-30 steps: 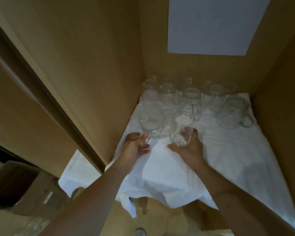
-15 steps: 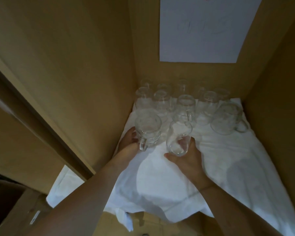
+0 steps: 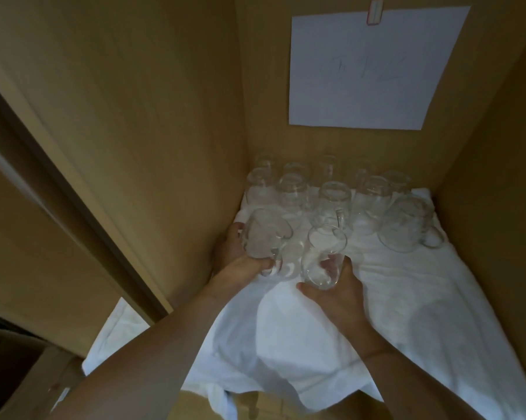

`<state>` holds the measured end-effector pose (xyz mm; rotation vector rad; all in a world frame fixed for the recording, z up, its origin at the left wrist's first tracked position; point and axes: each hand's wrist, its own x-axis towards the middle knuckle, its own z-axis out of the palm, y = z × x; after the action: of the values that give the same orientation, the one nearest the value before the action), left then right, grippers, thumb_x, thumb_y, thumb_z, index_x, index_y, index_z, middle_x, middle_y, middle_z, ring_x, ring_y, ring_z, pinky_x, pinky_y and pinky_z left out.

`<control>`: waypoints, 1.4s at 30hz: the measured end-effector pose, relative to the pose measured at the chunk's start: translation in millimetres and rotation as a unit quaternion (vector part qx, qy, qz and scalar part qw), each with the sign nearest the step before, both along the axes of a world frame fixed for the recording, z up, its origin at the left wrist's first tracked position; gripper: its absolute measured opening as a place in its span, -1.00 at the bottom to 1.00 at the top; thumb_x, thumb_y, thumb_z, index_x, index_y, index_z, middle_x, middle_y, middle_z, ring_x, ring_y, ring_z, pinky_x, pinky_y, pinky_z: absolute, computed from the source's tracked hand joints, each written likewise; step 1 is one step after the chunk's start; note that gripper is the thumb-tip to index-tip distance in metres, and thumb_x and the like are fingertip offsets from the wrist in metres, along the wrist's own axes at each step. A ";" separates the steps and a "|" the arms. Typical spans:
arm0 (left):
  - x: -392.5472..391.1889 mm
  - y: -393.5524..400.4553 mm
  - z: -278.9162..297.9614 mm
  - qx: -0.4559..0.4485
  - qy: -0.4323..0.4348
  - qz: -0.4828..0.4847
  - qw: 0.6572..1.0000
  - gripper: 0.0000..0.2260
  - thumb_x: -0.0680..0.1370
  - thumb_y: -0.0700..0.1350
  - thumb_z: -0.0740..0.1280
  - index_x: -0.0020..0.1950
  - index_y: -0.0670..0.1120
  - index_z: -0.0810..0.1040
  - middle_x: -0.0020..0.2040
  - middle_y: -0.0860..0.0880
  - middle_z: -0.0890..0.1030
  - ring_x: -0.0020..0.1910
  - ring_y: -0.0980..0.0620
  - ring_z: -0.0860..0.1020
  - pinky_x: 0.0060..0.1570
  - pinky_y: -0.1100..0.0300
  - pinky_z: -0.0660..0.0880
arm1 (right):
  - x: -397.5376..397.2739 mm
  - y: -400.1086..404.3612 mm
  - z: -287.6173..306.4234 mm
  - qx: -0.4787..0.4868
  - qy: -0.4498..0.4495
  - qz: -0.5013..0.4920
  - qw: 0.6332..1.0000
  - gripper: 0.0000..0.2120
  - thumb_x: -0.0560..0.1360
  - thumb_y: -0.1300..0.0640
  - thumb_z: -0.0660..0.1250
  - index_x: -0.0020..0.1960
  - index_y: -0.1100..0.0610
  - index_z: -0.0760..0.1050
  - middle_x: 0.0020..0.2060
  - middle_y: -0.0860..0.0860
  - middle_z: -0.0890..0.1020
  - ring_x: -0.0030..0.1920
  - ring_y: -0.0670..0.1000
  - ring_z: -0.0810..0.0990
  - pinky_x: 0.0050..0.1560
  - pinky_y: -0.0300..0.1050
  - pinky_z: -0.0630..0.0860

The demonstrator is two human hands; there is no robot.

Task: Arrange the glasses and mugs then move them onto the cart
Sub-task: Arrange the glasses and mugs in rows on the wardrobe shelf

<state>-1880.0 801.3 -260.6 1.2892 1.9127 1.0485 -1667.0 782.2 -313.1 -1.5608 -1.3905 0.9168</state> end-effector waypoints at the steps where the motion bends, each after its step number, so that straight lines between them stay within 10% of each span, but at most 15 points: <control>1: -1.3 1.9 7.5 -0.005 0.054 0.002 0.999 -0.10 0.04 0.03 0.65 0.35 0.09 0.42 0.23 0.07 0.51 0.15 0.04 0.53 -0.01 0.27 0.50 | 0.0 0.2 -0.7 0.003 0.001 0.000 1.000 -0.26 0.14 0.06 0.74 0.17 -0.01 0.40 0.03 -0.12 0.62 0.02 -0.07 0.61 -0.17 -0.56 0.40; 7: -6.7 6.6 39.9 -0.004 0.283 -0.108 0.953 -0.30 0.20 -0.19 0.57 0.30 0.07 0.44 0.22 -0.01 0.38 0.19 -0.02 0.40 0.04 0.19 0.44 | 1.7 0.1 -2.0 0.007 0.004 0.012 1.000 -0.22 0.14 0.02 0.74 0.22 0.01 0.40 0.09 -0.10 0.62 0.06 -0.07 0.59 -0.09 -0.50 0.38; 16: 12.2 21.0 51.7 -0.021 0.612 -0.222 0.759 -0.30 0.28 -0.08 0.58 0.39 -0.01 0.42 0.34 -0.11 0.37 0.36 -0.12 0.32 0.31 -0.08 0.25 | 3.2 1.8 -4.7 0.004 0.001 0.010 1.000 -0.20 0.14 0.02 0.74 0.25 0.05 0.42 0.12 -0.09 0.62 0.08 -0.07 0.61 -0.07 -0.49 0.41; 22: 12.3 27.7 37.6 -0.038 0.571 -0.227 0.788 -0.36 0.35 -0.07 0.44 0.43 0.00 0.39 0.44 -0.08 0.26 0.48 -0.11 0.19 0.33 -0.16 0.24 | 2.6 2.3 -5.7 -0.002 -0.011 0.003 1.000 -0.18 0.13 0.00 0.74 0.28 0.07 0.43 0.10 -0.08 0.63 0.09 -0.06 0.62 -0.11 -0.51 0.42; 27: 14.3 39.8 51.1 -0.113 0.366 -0.226 0.896 -0.35 0.43 -0.13 0.37 0.51 0.03 0.27 0.50 -0.02 0.16 0.55 -0.06 0.00 0.48 -0.08 0.08 | 1.3 4.3 -4.7 -0.015 -0.011 0.000 1.000 -0.09 0.13 0.01 0.74 0.34 0.08 0.33 0.11 -0.07 0.61 0.09 -0.04 0.61 -0.09 -0.47 0.41; 34: -4.1 59.2 65.8 -0.180 0.430 -0.330 0.821 -0.30 0.54 -0.29 0.28 0.64 0.02 0.11 0.61 -0.13 0.07 0.58 -0.18 0.08 0.52 0.02 0.20 | 11.4 21.5 22.4 -0.064 -0.051 0.056 0.995 -0.16 0.11 0.01 0.75 0.24 0.02 0.36 0.05 -0.04 0.59 0.00 -0.07 0.59 -0.20 -0.49 0.43; 42: -10.0 70.2 51.6 -0.093 0.434 -0.283 0.850 -0.32 0.53 -0.27 0.39 0.61 -0.03 0.22 0.46 -0.12 0.38 0.40 -0.13 0.42 0.34 0.06 0.43 | 26.6 51.3 85.6 0.040 -0.189 0.061 0.979 0.00 0.05 -0.12 0.74 0.42 -0.05 0.44 0.14 0.04 0.47 0.04 -0.01 0.56 0.07 -0.22 0.46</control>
<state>-1890.1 871.5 -209.0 2.2487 1.8982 -0.0790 -1640.4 833.5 -227.5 -1.6603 -1.7831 0.6444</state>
